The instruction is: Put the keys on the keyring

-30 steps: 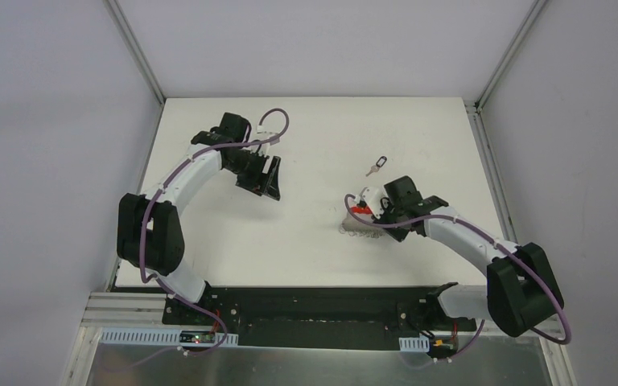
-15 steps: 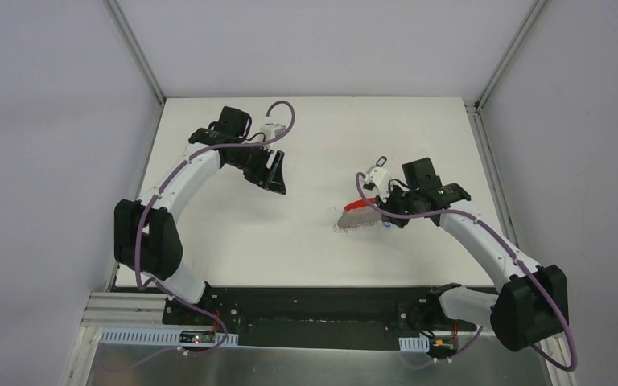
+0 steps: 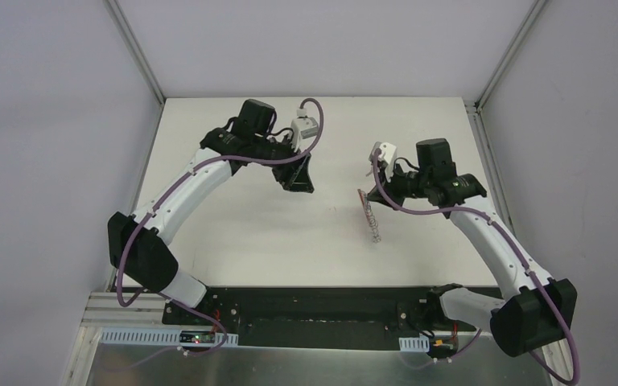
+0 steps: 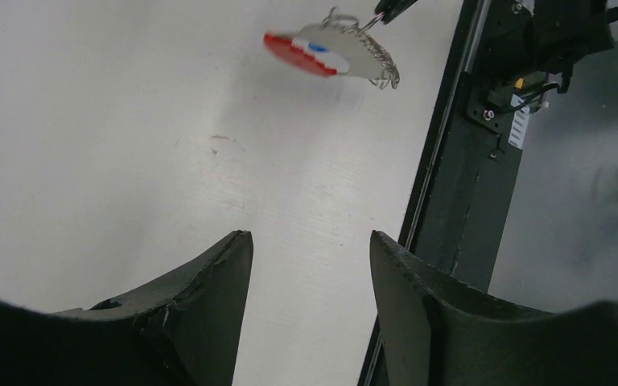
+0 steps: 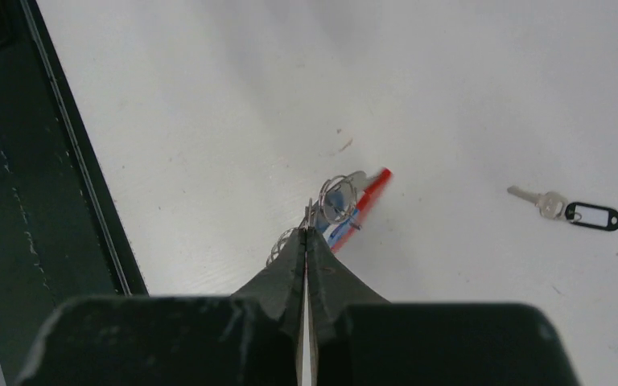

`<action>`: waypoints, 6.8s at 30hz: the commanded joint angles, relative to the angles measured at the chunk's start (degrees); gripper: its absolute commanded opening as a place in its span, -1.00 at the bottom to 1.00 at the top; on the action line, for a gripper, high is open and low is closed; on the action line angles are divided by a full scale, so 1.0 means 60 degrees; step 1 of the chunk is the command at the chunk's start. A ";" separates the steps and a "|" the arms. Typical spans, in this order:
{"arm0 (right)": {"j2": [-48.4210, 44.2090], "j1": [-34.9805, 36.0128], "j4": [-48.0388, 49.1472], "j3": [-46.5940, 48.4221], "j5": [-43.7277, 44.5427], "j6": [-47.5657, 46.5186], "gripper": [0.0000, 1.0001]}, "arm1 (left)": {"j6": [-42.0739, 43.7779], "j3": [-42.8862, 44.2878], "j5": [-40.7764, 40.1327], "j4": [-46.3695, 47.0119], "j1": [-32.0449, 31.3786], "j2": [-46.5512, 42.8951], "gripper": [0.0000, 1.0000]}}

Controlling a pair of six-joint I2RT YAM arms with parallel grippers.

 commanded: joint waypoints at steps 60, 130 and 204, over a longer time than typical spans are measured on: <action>-0.0289 -0.0016 0.2513 0.1075 -0.4498 0.4129 -1.00 | 0.0756 0.2466 0.1877 0.0773 -0.2367 0.0864 -0.10; -0.0449 0.0092 0.2737 0.1220 -0.4796 0.3933 -0.07 | 0.0300 0.6837 -0.0532 -0.5381 -0.2813 0.2590 -1.00; -0.0404 0.0093 0.5131 -0.0164 -0.5854 0.6057 -0.59 | -0.0146 0.5040 0.0554 -0.3075 -0.2662 0.1972 -1.00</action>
